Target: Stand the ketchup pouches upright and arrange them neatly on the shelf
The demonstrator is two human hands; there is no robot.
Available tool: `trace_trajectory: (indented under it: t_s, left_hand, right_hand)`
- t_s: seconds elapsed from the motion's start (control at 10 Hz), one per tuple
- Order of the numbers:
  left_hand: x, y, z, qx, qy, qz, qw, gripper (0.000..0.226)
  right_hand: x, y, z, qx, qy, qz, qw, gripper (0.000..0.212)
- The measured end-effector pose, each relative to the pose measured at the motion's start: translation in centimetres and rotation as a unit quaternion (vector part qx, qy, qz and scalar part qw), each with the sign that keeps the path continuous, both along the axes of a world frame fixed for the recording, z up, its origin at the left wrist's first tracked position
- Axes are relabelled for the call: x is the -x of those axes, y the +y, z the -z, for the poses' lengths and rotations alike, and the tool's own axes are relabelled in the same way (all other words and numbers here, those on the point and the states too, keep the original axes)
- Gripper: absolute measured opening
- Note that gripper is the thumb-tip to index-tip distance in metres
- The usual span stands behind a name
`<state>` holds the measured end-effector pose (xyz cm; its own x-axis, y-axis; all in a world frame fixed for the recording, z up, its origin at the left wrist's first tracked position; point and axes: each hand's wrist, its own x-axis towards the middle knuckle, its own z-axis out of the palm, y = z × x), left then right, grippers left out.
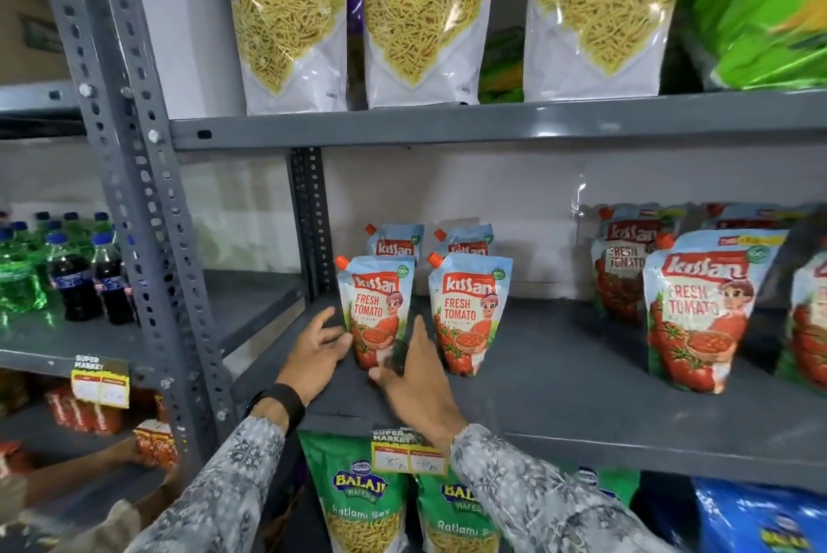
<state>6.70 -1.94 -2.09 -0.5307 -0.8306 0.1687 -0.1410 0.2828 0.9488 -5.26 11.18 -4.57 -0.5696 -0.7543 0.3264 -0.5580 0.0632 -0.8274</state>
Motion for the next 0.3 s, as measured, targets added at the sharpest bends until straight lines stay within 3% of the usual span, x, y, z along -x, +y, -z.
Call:
trace_trajectory:
  t_s: [0.1,0.2,0.3]
  left_hand:
    - [-1.1,2.5,-0.4,0.045,-0.019,-0.051,0.998,0.062]
    - [-0.9,7.0,-3.7,0.208,-0.003,-0.061,0.976,0.063]
    - [0.3,11.4,-9.2,0.454,-0.038,-0.099,0.885,0.061]
  right_hand:
    - [-0.6,5.2,-0.5,-0.021,0.037,-0.031,0.999,0.106]
    - [1.3,10.8,-3.1,0.017,0.111,-0.034,0.993,0.091]
    - [4.9,16.3,-8.2,0.087,0.255,0.082,0.960,0.072]
